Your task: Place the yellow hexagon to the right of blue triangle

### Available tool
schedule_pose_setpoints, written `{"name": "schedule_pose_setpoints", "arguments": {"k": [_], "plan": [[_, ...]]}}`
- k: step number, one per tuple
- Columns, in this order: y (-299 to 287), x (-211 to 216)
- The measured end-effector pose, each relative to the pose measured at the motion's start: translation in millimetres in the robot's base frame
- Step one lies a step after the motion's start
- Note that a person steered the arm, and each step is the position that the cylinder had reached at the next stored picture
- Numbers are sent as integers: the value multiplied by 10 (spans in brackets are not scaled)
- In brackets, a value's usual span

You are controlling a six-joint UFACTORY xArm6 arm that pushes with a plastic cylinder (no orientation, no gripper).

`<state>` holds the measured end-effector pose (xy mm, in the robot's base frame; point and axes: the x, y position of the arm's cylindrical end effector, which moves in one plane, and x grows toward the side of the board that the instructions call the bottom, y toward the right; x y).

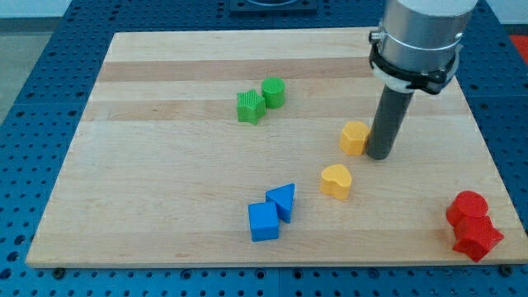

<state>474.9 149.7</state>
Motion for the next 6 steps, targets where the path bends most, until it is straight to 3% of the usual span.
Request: {"name": "schedule_pose_setpoints", "arguments": {"k": [1, 2, 6], "plan": [[212, -525], [124, -716], [-581, -177]]}}
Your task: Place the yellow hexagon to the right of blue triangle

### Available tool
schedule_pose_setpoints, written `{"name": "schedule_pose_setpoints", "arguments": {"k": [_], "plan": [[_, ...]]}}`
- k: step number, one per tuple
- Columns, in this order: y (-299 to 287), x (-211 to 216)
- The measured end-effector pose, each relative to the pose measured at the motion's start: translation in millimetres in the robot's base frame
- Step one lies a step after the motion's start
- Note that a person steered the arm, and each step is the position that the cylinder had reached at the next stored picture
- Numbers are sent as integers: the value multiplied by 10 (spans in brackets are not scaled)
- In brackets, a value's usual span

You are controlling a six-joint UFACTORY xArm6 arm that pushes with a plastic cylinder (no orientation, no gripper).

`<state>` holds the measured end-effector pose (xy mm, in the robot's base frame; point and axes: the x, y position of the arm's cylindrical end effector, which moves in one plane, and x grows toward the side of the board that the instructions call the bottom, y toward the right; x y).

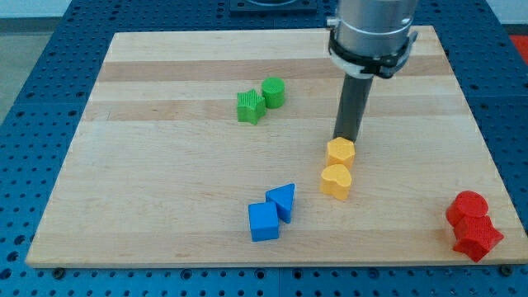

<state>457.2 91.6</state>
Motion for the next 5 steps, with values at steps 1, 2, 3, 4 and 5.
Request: {"name": "schedule_pose_setpoints", "arguments": {"k": [1, 2, 3, 4, 5], "plan": [[-187, 157], [-377, 310], [-557, 447], [-567, 373], [-267, 193]]}}
